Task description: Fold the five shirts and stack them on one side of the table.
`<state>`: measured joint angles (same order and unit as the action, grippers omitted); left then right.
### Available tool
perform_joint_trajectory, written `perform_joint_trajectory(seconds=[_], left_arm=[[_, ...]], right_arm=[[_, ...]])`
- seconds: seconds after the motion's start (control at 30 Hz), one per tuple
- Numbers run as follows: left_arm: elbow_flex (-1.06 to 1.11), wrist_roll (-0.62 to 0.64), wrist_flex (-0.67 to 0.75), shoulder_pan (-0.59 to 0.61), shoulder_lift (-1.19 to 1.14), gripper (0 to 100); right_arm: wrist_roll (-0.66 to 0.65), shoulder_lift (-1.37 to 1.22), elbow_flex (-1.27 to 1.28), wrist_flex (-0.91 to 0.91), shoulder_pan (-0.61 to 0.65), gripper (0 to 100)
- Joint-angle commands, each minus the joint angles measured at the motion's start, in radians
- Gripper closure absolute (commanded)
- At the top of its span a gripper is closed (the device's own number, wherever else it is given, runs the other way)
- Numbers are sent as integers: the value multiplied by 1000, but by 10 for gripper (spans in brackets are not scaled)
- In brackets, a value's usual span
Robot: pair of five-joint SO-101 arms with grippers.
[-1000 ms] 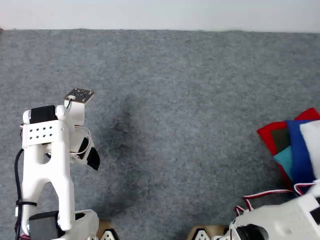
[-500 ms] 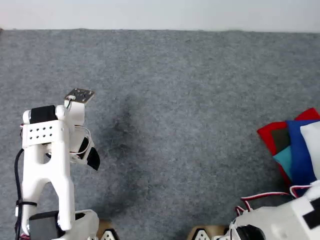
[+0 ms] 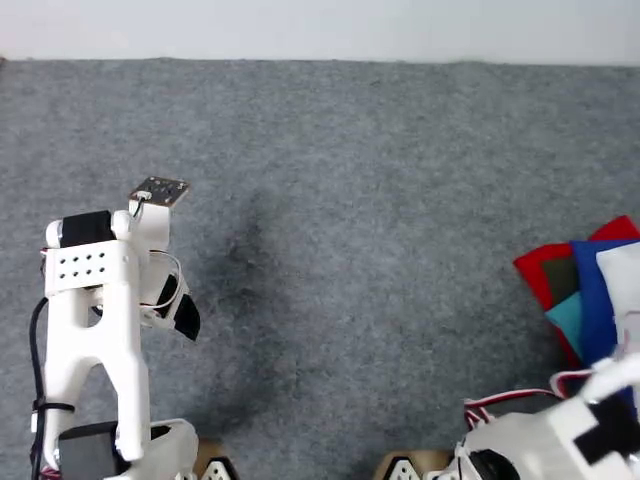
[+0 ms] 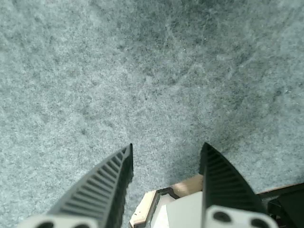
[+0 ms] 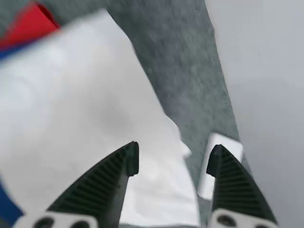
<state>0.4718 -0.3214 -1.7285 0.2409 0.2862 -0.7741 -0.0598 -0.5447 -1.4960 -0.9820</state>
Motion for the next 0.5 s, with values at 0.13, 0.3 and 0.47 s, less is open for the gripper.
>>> perform_joint_trajectory(seconds=[0.13,0.3,0.47], left_arm=[[-35,81,-29,6,37,782],[-185,210,-29,-3,32,878],[-288,210,-31,6,37,986]], right_arm=[[276,119,-54,-177,463,758],[427,82,-52,-298,763,762],[574,65,-25,-302,895,998]])
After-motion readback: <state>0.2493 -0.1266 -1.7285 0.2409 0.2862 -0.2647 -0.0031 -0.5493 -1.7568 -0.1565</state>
